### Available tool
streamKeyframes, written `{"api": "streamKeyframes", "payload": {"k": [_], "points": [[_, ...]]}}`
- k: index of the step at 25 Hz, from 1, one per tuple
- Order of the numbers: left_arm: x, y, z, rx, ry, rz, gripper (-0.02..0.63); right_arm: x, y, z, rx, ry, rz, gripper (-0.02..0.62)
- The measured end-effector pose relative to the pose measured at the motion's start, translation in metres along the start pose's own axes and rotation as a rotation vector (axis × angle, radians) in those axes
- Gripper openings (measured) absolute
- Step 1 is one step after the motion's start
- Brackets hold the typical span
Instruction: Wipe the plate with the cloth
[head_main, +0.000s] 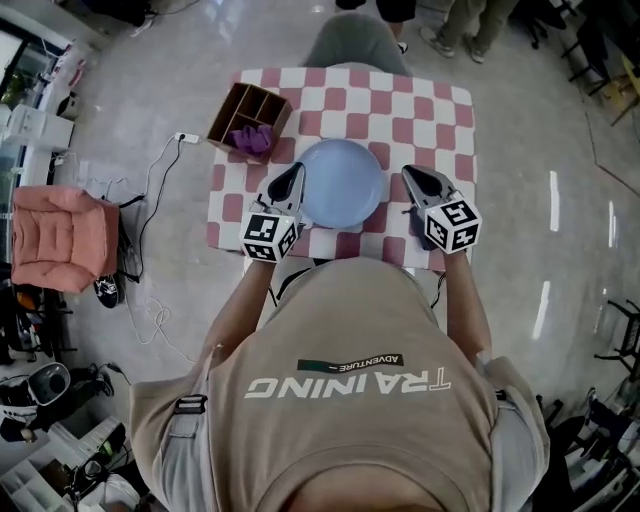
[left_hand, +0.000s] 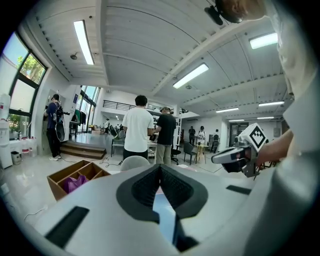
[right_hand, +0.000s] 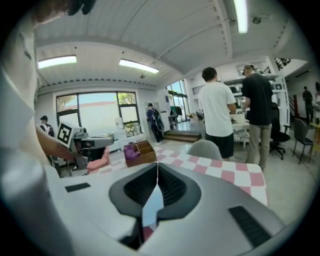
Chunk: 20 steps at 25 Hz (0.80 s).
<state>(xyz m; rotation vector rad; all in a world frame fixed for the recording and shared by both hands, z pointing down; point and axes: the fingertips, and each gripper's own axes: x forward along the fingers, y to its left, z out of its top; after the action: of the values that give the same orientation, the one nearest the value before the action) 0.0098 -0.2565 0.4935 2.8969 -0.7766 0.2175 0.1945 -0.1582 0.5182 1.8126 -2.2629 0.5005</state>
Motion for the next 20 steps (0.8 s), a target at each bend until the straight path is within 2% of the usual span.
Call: {"api": "streamKeyframes", "payload": {"k": [3,10,17,20], "points": [[-0.007,0.01,0.013,0.014,-0.037,0.032,0.015,0.013,0.029,0.035,-0.078,-0.079,0.069,0.018],[-0.013,0.019,0.041,0.055,-0.102,0.054,0.015,0.035,0.056,0.074,-0.148,-0.142,0.112,0.018],[-0.013,0.02,0.057,0.051,-0.133,0.034,0.015,0.032,0.061,0.097,-0.195,-0.203,0.089,0.018],[-0.009,0.019,0.059,0.061,-0.135,0.02,0.015,0.031,0.055,0.096,-0.201,-0.199,0.072,0.018]]}}
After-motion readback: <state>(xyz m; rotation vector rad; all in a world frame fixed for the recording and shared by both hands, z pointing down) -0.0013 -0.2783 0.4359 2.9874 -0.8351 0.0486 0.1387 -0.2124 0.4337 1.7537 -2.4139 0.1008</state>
